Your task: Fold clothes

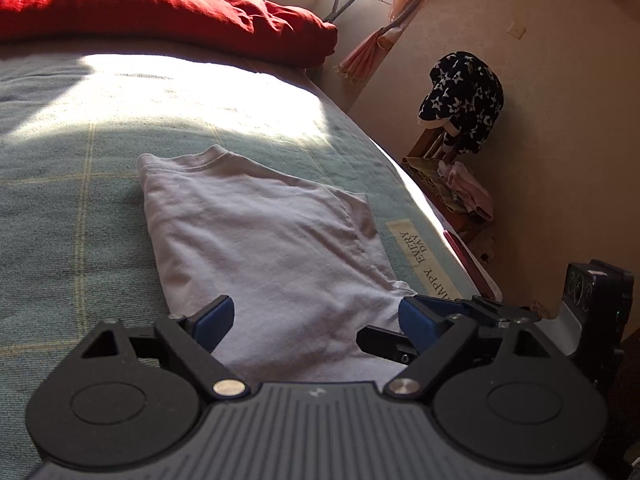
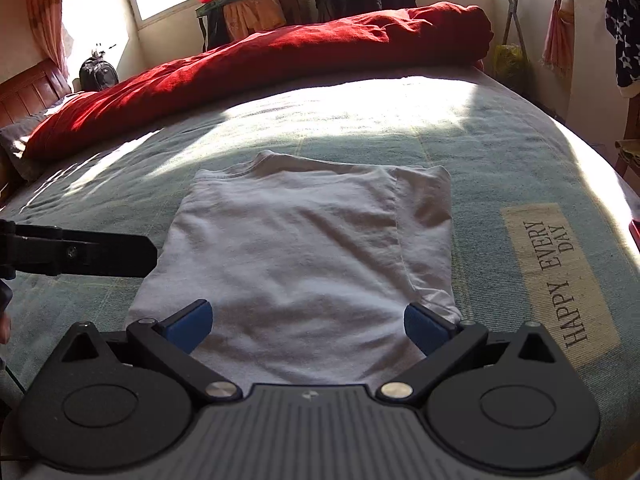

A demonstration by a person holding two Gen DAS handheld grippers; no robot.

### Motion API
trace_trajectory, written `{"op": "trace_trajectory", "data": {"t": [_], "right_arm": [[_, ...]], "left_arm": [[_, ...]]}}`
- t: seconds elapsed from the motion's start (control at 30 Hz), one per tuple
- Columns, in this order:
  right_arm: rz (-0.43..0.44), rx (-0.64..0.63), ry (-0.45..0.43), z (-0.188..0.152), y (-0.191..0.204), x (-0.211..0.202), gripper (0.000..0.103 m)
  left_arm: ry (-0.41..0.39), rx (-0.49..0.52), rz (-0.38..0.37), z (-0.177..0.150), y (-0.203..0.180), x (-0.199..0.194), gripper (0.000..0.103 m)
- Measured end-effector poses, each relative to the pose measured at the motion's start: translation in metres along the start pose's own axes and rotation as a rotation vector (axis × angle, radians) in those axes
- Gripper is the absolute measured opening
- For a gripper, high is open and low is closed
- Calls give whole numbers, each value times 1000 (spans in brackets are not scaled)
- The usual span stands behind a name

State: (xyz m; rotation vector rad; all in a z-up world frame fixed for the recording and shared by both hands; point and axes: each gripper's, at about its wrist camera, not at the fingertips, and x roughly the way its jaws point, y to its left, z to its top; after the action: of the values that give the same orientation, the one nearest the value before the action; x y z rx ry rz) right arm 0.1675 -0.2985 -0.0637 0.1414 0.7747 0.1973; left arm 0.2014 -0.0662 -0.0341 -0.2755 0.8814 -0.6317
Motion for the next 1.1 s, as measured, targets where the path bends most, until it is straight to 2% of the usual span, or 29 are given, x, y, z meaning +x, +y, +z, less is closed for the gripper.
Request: {"op": "trace_trajectory", "data": {"t": [0.13, 0.33, 0.5, 0.6, 0.7, 0.87, 0.93, 1.1], "right_arm": [[-12, 3, 6, -9, -1, -9, 103], [-1, 26, -18, -21, -10, -31, 103], [10, 22, -20, -28, -13, -38, 103], [19, 34, -10, -31, -18, -40, 103], [61, 71, -13, -32, -28, -43, 103], [208, 236, -14, -24, -62, -40, 103], [266, 314, -6, -18, -79, -34, 103], [333, 443, 23, -2, -116, -11, 103]], "left_arm": [[27, -45, 17, -16, 3, 6, 90], [-29, -50, -27, -24, -8, -14, 91], [23, -94, -20, -35, -2, -2, 92], [3, -105, -30, -36, -1, -7, 92], [-48, -118, -38, -30, 3, -19, 92], [-97, -188, -45, -23, 22, -30, 92], [-97, -236, -37, -23, 33, -29, 92], [-68, -368, -64, -21, 59, -15, 92]]}}
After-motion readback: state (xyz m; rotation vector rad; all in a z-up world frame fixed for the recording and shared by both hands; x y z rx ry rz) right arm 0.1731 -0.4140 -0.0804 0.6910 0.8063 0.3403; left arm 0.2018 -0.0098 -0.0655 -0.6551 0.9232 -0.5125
